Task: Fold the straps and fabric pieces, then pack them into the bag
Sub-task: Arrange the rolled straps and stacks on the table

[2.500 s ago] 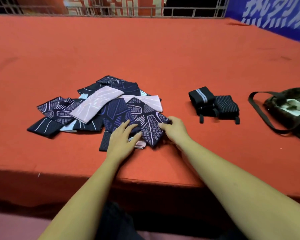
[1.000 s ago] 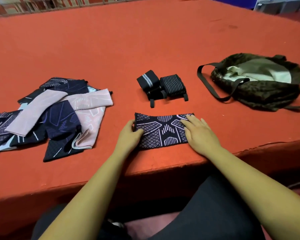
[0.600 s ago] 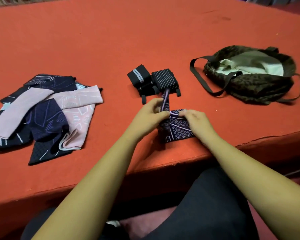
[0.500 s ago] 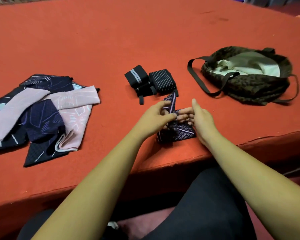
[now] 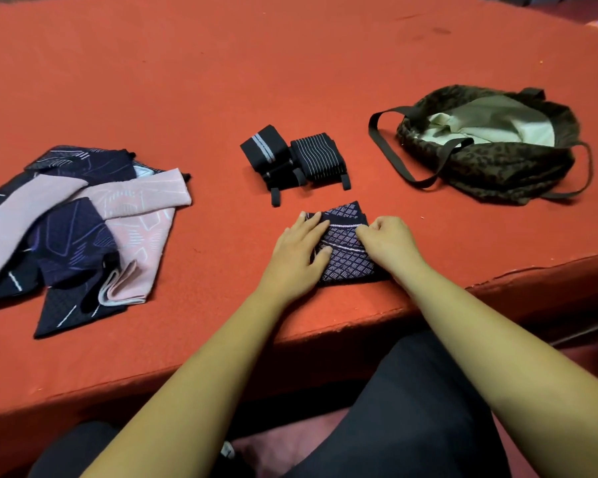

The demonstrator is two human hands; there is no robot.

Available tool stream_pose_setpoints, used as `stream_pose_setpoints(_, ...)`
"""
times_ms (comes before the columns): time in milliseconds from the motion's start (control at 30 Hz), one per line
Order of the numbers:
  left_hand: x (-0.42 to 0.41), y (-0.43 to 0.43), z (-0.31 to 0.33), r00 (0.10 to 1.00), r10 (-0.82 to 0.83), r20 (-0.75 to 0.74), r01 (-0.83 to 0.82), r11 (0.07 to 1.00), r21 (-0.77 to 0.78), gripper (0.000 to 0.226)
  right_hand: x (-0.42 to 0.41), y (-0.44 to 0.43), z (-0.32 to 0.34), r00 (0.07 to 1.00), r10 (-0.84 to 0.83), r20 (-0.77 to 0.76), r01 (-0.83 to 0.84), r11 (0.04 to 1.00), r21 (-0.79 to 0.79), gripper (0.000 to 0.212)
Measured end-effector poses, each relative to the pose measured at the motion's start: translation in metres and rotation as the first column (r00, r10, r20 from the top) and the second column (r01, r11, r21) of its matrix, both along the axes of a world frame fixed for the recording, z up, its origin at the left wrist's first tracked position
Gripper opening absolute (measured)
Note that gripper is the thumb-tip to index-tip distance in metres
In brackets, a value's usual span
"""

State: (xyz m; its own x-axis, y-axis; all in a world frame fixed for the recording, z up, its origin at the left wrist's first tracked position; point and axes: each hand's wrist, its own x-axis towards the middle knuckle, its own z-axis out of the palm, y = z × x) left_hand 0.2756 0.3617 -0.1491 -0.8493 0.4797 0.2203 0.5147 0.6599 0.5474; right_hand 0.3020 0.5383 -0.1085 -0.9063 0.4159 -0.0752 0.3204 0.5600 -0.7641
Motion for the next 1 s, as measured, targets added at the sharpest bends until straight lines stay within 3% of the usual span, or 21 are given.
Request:
stream_pose_setpoints(100, 0.003, 0.004, -0.004, 1.0, 0.008, -0.014, -0.01, 0.984, -0.176, 0.061, -0.001, 0.004, 0.0, 0.998, -0.009, 0.055, 0.003, 0.995, 0.1, 0.028)
stream_pose_setpoints(200, 0.003, 0.007, -0.006, 1.0, 0.007, -0.011, -0.01, 0.967, -0.253, 0.063, 0.001, 0.005, -0.001, 0.997, -0.04, 0.07, 0.032, 0.994, 0.104, 0.026)
stream_pose_setpoints(300, 0.004, 0.009, -0.007, 0.999, 0.04, -0.006, -0.04, 0.953, -0.301, 0.061, 0.001, 0.001, -0.004, 0.997, -0.048, 0.053, 0.041, 0.99, 0.132, 0.011)
stream_pose_setpoints(533, 0.005, 0.014, -0.009, 0.997, 0.067, -0.037, -0.075, 0.942, -0.328, 0.06, -0.019, -0.003, 0.005, 0.979, -0.104, 0.178, 0.085, 0.99, 0.108, 0.047)
stream_pose_setpoints(600, 0.005, 0.013, -0.009, 0.997, 0.062, -0.044, -0.073, 0.943, -0.324, 0.06, -0.026, -0.003, 0.007, 0.965, -0.101, 0.243, 0.084, 0.993, 0.082, 0.048)
stream_pose_setpoints(667, 0.006, 0.012, -0.008, 0.997, 0.054, -0.054, -0.068, 0.949, -0.308, 0.06, -0.028, -0.004, 0.008, 0.96, -0.078, 0.27, 0.074, 0.997, 0.022, 0.035)
stream_pose_setpoints(733, 0.007, 0.01, -0.009, 0.995, 0.058, -0.081, -0.075, 0.971, -0.226, 0.062, -0.028, -0.007, 0.007, 0.978, -0.055, 0.203, 0.068, 0.996, -0.056, 0.022)
stream_pose_setpoints(833, 0.007, 0.006, -0.007, 0.977, 0.21, -0.04, -0.205, 0.973, 0.107, 0.067, -0.022, -0.01, 0.005, 1.0, -0.03, 0.006, 0.03, 0.991, -0.132, 0.027)
stream_pose_setpoints(900, 0.003, 0.004, -0.003, 0.951, 0.291, 0.104, -0.308, 0.906, 0.289, 0.066, -0.016, -0.01, 0.005, 0.994, 0.022, -0.107, -0.041, 0.983, -0.18, 0.028)
stream_pose_setpoints(1000, -0.005, 0.006, 0.01, 0.883, 0.258, 0.392, -0.423, 0.797, 0.43, 0.063, -0.011, -0.008, 0.015, 0.973, 0.086, -0.212, -0.185, 0.842, -0.507, 0.019)
